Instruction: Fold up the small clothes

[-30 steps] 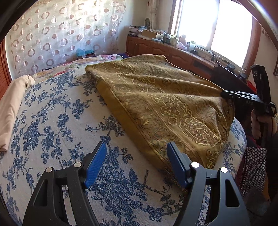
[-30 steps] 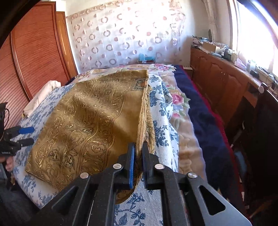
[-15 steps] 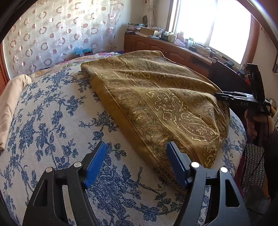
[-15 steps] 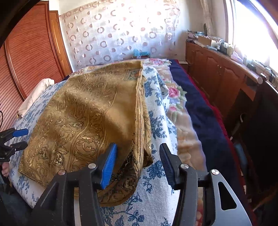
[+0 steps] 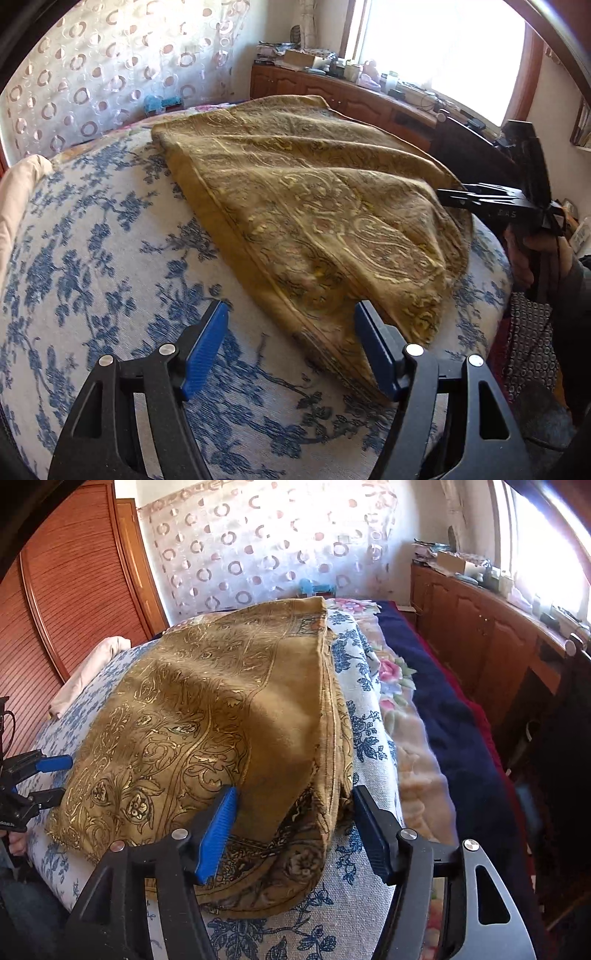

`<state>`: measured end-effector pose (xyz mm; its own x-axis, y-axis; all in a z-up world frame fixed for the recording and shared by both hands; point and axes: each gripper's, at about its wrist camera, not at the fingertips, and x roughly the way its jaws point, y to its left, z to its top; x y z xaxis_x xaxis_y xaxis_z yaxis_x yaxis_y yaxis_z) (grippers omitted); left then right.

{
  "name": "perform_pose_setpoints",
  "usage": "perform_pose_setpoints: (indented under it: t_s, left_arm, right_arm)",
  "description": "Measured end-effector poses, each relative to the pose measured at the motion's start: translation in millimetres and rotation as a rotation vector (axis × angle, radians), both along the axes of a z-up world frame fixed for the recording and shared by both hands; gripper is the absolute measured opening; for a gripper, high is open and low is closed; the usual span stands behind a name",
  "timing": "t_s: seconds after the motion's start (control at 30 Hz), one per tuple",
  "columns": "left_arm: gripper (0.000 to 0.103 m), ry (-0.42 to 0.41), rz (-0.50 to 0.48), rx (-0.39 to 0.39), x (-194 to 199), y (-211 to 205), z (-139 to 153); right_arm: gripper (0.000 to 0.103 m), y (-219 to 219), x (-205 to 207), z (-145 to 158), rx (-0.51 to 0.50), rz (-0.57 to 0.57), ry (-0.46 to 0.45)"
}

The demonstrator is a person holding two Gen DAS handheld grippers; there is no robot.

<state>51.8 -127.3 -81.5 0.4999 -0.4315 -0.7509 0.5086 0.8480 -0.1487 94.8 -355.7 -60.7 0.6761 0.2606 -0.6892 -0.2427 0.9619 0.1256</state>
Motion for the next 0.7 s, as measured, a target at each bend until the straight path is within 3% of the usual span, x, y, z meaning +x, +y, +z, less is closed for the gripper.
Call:
perform_pose_setpoints:
  t_s: [0.2,0.27,0.47,0.63,0.7]
  left_arm:
    - [0.05,0.002,-0.032,0.004,-10.8,-6.6,1.6]
    - [0.049,0.005,-0.042,0.002,-15.1,-10.2,1.3]
    - [0.047,0.0,-0.074,0.012,-27.7,-14.9,1.2]
    - [0.012,-0.005,-0.066,0.005,-27.0,-12.7,2.1]
    - [0.01,0.007,-0.059,-0.018,-25.2,-9.4,3.4]
  right_arm:
    - [0.062,-1.1,1.5,-0.8,-0.01,0.004,-0.005]
    - [0.047,0.1,0.9,-0.6,-0.002,0.012,-0.009]
    - [0.026,1.9,-1.4,-2.2,0.021,0.025,-0.013]
    - [0.015,0.3,-1.8,-3.8,0.042,0.034,-0.005]
    - [0.012,-1.1,-3.1,-3.2,0.056,0.03,-0.014]
